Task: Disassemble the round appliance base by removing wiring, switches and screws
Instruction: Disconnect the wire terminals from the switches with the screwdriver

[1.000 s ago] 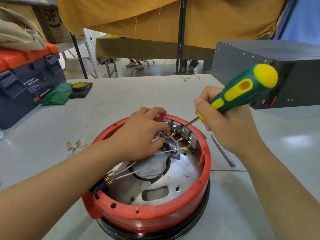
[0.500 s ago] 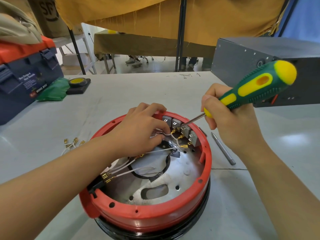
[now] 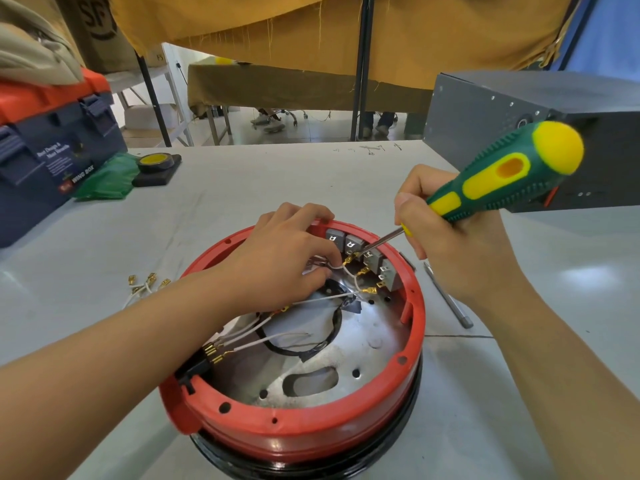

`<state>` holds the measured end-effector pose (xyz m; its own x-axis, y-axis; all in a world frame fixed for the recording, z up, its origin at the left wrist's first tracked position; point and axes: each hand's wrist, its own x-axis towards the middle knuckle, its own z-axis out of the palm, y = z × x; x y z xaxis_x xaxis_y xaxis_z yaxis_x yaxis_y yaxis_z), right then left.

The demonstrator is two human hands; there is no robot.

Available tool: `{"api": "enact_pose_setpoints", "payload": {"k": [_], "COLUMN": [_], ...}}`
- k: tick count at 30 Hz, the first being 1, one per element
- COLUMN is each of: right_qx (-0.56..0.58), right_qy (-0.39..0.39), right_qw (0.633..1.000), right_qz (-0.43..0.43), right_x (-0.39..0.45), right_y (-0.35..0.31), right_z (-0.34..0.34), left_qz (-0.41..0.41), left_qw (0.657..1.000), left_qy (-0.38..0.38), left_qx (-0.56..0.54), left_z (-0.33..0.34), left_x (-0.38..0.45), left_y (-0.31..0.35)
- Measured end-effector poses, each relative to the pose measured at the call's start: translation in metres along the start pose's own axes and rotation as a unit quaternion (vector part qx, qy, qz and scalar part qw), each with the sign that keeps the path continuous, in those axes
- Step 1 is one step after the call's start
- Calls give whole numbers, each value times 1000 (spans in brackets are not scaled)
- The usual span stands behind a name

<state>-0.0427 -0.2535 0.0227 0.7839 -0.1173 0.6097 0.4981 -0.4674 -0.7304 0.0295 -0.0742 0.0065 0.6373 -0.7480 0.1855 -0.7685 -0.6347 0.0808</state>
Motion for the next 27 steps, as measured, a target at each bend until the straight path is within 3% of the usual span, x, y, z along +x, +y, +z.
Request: {"api": "enact_pose_setpoints", "payload": {"k": [6,27], "right_qx": [67,115], "right_qy": [44,130], "right_qw": [995,978], "right_qz": [59,115], "right_x": [5,5], "right_y": [3,4], "right_z": [-2,7], "left_qz": [-2,-3], "left_qw": [1000,1000], "left_qy": [4,8], "left_qx": [-1,12], "left_z": [0,1], "left_x": [0,2], "left_y": [1,1]}}
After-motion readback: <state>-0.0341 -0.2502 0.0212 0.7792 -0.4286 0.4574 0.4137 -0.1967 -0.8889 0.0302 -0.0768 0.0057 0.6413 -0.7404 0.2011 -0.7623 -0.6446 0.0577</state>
